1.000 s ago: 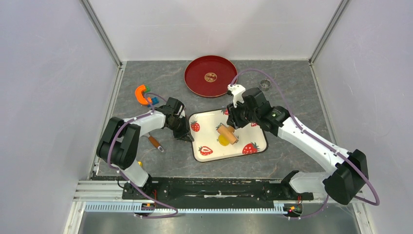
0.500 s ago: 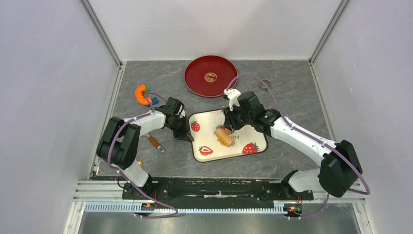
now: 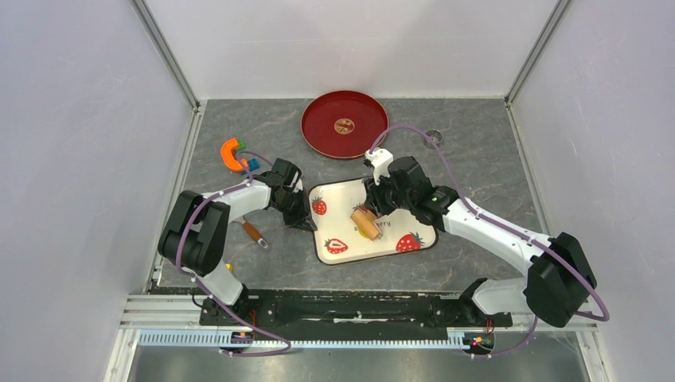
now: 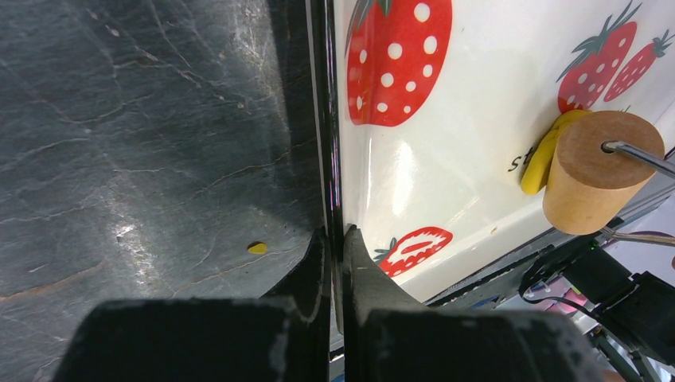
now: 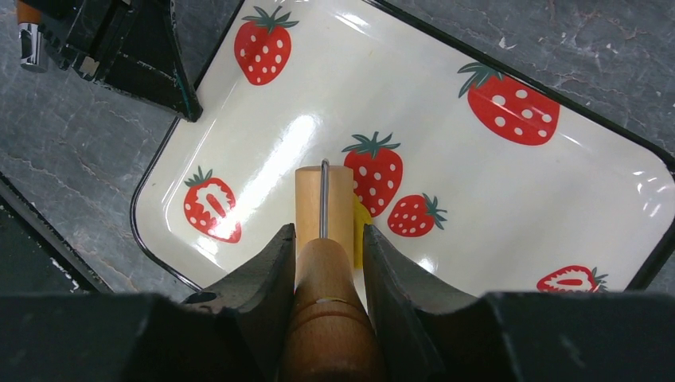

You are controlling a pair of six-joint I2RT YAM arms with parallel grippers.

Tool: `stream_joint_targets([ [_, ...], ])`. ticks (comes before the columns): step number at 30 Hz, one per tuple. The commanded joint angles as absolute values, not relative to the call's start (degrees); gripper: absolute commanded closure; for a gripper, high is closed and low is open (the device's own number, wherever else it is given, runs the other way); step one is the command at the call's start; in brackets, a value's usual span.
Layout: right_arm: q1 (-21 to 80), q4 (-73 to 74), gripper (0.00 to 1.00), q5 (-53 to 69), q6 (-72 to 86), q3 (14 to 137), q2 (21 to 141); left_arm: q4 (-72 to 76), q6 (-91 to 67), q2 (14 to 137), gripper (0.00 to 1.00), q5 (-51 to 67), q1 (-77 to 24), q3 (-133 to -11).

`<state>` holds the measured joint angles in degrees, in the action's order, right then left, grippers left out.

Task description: Roll out the dumpling wrappers from the dough

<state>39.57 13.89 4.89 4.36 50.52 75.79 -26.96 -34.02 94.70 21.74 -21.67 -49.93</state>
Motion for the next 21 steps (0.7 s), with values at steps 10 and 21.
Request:
stream_joint_targets([
  [10,38.06,23.75,1.0,-15.02,-6.59,48.7,80.51,-29.36,-31.24,95.19,0.98,18.66,-21.47,-49.84],
  [21,38.06,24.0,1.0,-14.81,-5.81,46.0,82.27,-29.15,-31.22,95.55,0.98,18.54,-21.52,-49.63],
])
